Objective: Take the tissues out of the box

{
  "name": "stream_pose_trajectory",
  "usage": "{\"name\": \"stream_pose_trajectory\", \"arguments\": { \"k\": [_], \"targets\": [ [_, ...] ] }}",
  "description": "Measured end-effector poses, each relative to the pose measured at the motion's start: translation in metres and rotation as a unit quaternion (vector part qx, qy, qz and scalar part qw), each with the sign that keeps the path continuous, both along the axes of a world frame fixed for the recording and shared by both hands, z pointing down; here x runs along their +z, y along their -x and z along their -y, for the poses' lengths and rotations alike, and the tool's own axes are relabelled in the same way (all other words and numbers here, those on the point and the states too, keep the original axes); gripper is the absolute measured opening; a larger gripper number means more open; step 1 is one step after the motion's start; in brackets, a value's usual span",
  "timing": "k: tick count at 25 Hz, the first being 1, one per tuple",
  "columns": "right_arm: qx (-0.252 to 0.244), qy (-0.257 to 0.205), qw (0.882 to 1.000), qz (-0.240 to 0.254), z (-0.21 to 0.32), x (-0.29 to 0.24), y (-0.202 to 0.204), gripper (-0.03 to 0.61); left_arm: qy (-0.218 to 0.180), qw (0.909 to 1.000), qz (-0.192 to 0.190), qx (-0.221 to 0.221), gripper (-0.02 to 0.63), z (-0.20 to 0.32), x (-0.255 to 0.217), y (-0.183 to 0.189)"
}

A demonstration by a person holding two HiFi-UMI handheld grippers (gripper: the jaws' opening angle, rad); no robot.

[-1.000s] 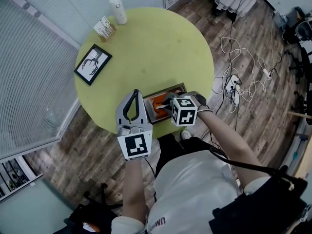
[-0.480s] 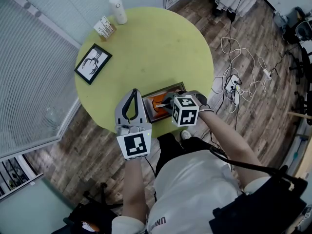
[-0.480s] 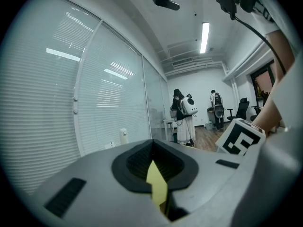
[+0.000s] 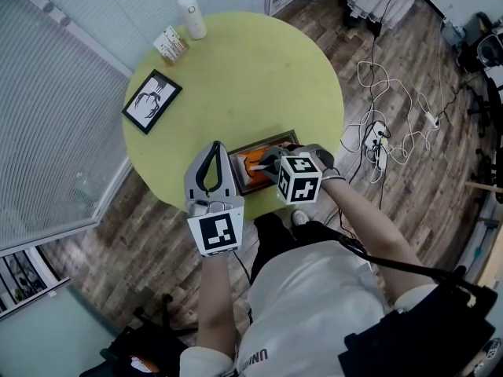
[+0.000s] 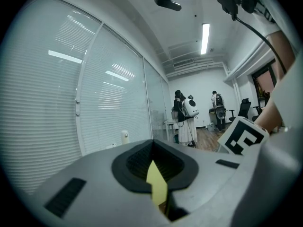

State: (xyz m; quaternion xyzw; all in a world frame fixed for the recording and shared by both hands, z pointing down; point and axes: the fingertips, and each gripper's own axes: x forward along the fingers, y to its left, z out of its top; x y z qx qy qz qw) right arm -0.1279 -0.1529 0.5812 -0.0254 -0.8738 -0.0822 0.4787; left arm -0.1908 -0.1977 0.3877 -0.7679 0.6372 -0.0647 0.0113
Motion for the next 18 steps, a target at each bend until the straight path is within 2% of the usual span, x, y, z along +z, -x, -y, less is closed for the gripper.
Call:
{"name": "stream_pose_trajectory", "arguments": {
  "k": [5, 8, 18],
  "targets": [
    [-0.001, -0.012, 1.000, 0.003, -0.001, -0.007, 0.000, 0.021, 0.000, 0.9998, 0.021, 0.002, 0.012, -0.005, -0.004, -0.001],
    [-0.003, -0.018, 1.000, 0.007, 0.001, -0.009, 0.001, 0.021, -0.007, 0.9999, 0.005, -0.006, 0.012, -0.004, -0.008, 0.000],
    [-0.008, -0.028, 0.999, 0.022, 0.001, -0.023, 0.004, 0.021, -0.010, 0.9998, 0.002, -0.019, 0.012, -0.007, -0.012, 0.003]
  ]
}}
